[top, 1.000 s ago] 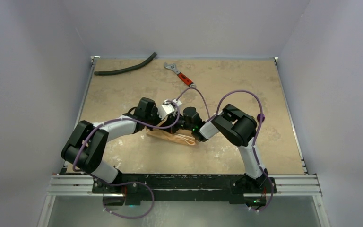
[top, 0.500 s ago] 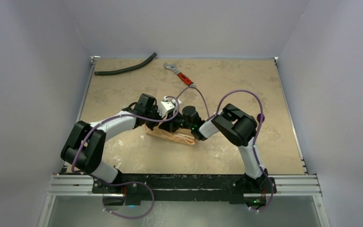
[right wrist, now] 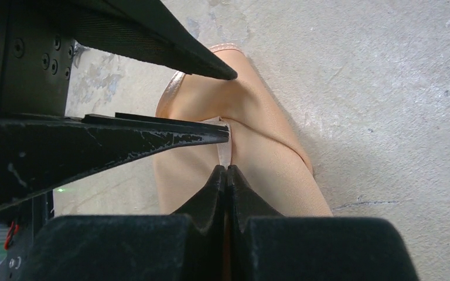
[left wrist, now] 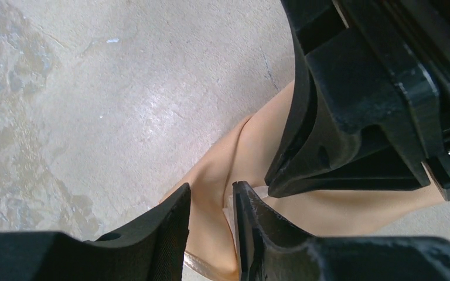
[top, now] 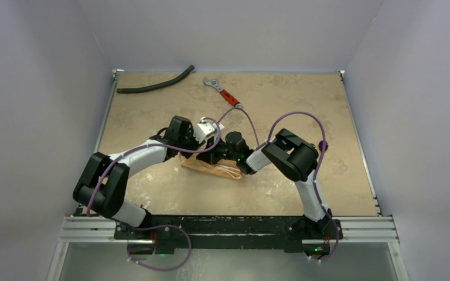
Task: Fold the napkin into a case and place the utensils inside
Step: Grasp the top corner of the smaller rectangle folded napkin from the folded napkin.
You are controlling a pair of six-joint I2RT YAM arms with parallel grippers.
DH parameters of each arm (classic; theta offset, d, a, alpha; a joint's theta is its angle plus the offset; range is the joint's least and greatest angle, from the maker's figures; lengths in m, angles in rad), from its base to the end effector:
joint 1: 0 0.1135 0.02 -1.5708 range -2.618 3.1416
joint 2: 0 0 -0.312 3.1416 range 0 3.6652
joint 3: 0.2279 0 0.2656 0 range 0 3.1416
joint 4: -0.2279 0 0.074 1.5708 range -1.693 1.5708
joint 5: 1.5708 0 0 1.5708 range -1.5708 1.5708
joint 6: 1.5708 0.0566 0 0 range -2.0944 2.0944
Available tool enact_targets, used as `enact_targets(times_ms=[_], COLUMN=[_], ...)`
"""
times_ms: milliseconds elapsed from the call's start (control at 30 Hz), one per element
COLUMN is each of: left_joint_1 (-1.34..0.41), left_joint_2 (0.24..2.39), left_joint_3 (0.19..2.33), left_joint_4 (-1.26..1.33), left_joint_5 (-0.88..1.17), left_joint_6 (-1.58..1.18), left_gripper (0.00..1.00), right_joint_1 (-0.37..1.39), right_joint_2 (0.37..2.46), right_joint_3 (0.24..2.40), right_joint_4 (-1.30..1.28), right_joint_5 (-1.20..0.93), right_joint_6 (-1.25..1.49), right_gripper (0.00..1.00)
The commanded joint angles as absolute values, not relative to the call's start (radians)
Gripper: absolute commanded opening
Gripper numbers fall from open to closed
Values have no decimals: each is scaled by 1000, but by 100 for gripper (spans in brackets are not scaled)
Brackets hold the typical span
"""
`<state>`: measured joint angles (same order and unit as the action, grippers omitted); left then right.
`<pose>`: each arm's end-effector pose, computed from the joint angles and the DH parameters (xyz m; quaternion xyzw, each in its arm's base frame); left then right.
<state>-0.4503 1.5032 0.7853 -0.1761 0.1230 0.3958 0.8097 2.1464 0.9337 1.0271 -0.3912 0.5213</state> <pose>0.2804 -0.1433 0.1983 0.4051 0.8501 -0.0670 0.3296 0.3022 0.3486 0.1306 -0.2313 0.7292 0.5044 0.4004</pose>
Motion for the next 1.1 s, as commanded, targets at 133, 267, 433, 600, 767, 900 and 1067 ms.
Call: enact_targets(times_ms=[133,267,433,600,767,900,1067], left_joint_1=[-479,-497,-519,-534,-549,-560,-559], left_joint_2=[1527,1508,1491,1507,1514,1520,1502], left_joint_3=[755,702,627,614,597,591,614], left_joint_4=[-139,-160,-105,-64,-16,55,11], left_joint_5=[92,41,-34,-59,-115,-165,-170], left_joint_6=[479,569,628,629,652,655,626], left_gripper=[33,37,37,37,9,0,0], right_joint_1=[818,817,814,808,808,807,807], right_joint_2=[2163,2179,2197,2207,2205,2211,2217], right_joint_3=[903,912,928,930,919,920,924], right_joint_4=[932,935,931,942,953,955,953], right_joint_5=[-401,-416,-428,-434,-428,-431,-428], right_joint_6=[529,538,554,570,578,584,591], right_gripper=[0,0,0,0,0,0,0])
